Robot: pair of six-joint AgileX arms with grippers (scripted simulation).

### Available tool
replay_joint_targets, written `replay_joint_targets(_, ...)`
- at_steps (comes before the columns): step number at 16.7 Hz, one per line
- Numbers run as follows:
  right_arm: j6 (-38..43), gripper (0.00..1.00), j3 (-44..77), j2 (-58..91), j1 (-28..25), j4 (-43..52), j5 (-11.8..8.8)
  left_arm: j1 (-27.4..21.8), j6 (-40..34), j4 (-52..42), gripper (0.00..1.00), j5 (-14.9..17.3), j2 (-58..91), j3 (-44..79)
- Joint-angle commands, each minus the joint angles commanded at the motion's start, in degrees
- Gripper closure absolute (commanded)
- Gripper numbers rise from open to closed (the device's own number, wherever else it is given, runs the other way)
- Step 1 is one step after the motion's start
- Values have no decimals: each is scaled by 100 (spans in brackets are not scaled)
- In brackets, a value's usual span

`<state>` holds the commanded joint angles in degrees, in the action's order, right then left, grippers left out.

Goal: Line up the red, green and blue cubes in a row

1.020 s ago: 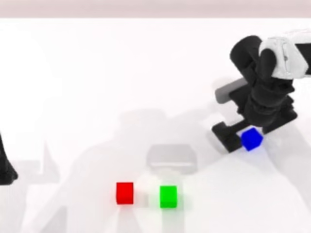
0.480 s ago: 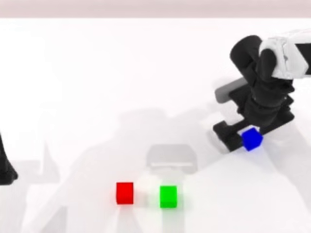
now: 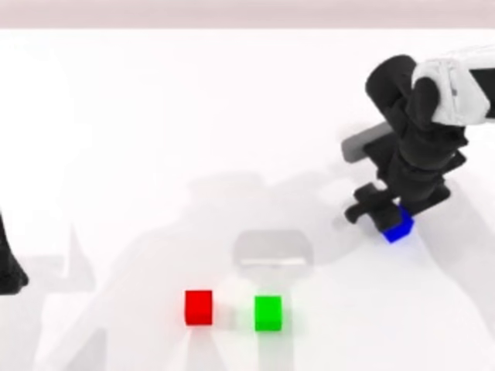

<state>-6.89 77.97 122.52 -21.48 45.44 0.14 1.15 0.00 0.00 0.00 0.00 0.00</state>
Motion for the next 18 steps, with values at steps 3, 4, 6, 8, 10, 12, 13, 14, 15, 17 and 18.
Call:
replay_joint_targets(3,0,100,0,0,0,0,0,0,0,0,0,0,0,0)
replay_joint_targets(4,0,100,0,0,0,0,0,0,0,0,0,0,0,0)
replay_joint_targets(6,24,100,103,-264,-8,102,-33,0,0,0,0,0,0,0)
replay_joint_targets(8,21,100,182,-291,-15,201,-35,0,0,0,0,0,0,0)
replay_joint_targets(10,8,100,393,-393,-37,519,-36,0,0,0,0,0,0,0)
replay_joint_targets(12,3,100,654,-547,-52,968,-37,0,0,0,0,0,0,0)
replay_joint_targets(13,4,100,783,-622,-55,1184,-37,0,0,0,0,0,0,0)
replay_joint_targets(14,6,100,888,-694,-57,1355,-37,0,0,0,0,0,0,0)
replay_joint_targets(15,7,100,962,-753,-57,1468,-37,0,0,0,0,0,0,0)
replay_joint_targets(17,9,100,1000,-789,-56,1525,-38,0,0,0,0,0,0,0)
replay_joint_targets(18,9,100,1000,-789,-56,1525,-38,0,0,0,0,0,0,0)
